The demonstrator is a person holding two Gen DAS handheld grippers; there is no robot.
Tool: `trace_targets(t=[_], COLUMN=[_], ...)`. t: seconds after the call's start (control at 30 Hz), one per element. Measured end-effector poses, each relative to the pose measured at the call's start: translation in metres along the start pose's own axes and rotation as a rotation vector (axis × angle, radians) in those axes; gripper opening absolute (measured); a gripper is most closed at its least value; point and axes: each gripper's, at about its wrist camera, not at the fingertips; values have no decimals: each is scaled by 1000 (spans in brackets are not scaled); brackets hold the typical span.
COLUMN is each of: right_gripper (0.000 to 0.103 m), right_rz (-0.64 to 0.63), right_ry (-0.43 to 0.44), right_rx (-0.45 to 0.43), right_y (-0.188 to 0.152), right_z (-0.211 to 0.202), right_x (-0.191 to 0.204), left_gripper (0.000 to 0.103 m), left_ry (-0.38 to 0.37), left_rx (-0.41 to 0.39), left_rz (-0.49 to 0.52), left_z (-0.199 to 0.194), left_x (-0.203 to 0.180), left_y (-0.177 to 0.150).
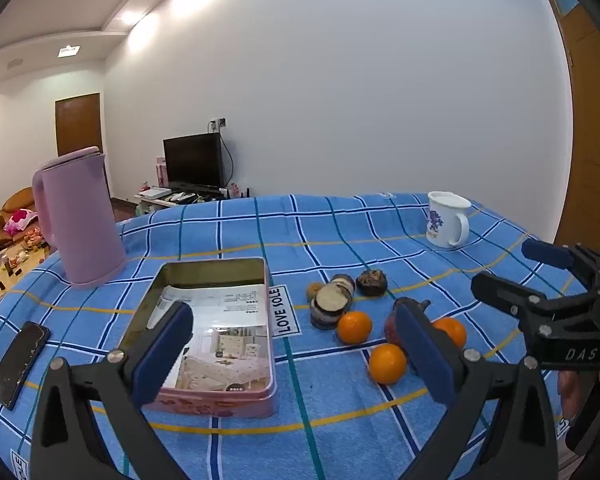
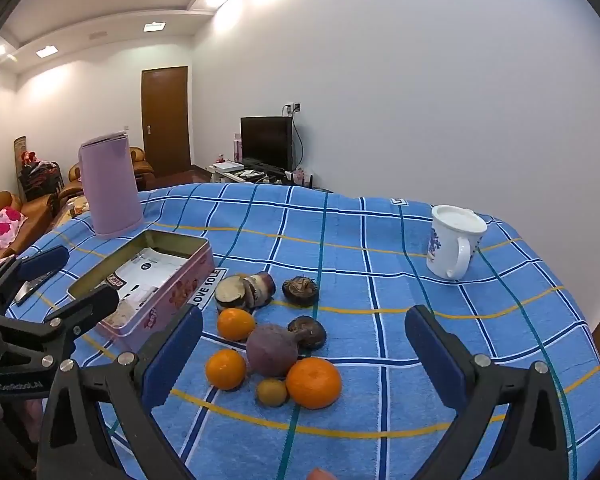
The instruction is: Organize fruits
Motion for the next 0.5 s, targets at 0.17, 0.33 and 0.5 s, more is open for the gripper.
trace_targets(t=[0.17,0.33,0.5], right_gripper=[102,102,102], right_rz=[-5,-5,0], right_ry=[5,7,11], right_rx=[2,4,5], right_y=[0,-2,-4], right_z=[1,1,1], right_x=[4,5,4], left_gripper=[103,103,103], left_ry=[3,4,5], left_rx=[-3,-5,-5], left_rz=[1,0,1], left_z=[0,-2,-2], left_x=[1,4,3], left_y=[-1,-2,-3])
Point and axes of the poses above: each gripper's, at about its wrist camera, not at the fingertips, and z roughly the way its jaws point, x to its left, y to its top, and after that the axes turned 1 degree about -y, right-handed
